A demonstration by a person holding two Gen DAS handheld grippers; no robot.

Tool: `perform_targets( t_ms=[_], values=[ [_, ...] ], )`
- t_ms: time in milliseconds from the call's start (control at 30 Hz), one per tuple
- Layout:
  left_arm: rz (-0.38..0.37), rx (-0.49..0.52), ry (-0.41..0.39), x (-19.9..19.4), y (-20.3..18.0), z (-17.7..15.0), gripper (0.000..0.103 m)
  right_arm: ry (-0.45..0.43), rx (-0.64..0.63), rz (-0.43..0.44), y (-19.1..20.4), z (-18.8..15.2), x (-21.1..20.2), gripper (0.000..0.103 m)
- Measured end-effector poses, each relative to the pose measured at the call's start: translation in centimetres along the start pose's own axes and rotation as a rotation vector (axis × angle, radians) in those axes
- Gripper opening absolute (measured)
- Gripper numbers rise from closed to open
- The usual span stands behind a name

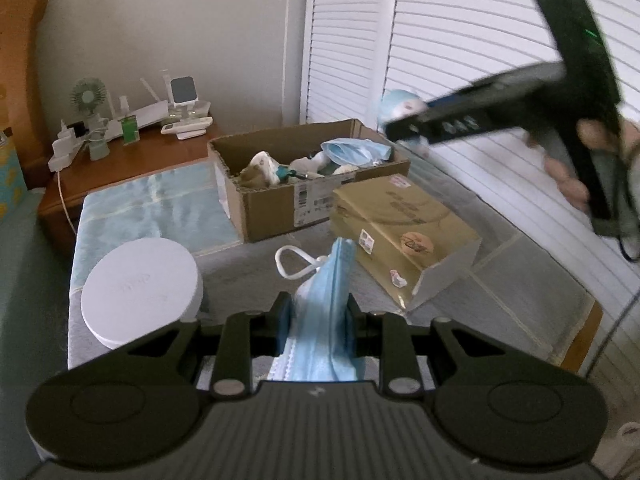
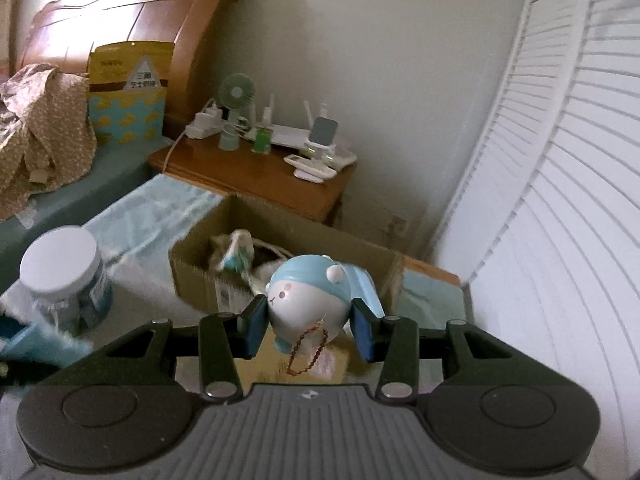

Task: Organize soft objects
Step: 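Carry the plush toy into the box and open the right tool, then carry the blue mask into the box and open the left tool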

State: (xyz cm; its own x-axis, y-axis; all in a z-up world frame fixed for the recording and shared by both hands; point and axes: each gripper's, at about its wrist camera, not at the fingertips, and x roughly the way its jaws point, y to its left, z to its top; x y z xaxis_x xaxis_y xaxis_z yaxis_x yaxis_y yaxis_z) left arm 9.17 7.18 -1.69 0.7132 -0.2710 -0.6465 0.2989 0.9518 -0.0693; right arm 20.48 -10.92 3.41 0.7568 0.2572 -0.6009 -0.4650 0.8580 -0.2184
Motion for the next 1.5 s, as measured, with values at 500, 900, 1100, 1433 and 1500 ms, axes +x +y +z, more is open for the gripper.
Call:
perform_targets(
  t_ms=[500,900,1100,1433,1500],
  values=[
    [0.02,-0.015,-0.005,1.1,0.6,1.3,0.025,0.009,0.012,0.058,-1.2,3.8,7.9,0.092],
    [0.026,0.014,-0.016,1.8,0.9,4.3,0.025,-0.01,0.148,0.048,-2.3,-0.4,1.4,0.103],
    [0.021,0.04,-0.011,2.9,1.0,7.3,0.025,-0.029,0.221,0.058,-2.5,-2.9,-1.7,0.103],
    [0.022,0.019,-0.013,9.3,1.8,14.7,0.025,-0.02,0.273,0.071,-2.2,-5.6,-3.3,0.103],
    [0.031,0.003,-0.005,11.0,1.9,15.8,0.025,-0.024,0.273,0.063,-2.4,-5.7,-3.4,0.103]
  ],
)
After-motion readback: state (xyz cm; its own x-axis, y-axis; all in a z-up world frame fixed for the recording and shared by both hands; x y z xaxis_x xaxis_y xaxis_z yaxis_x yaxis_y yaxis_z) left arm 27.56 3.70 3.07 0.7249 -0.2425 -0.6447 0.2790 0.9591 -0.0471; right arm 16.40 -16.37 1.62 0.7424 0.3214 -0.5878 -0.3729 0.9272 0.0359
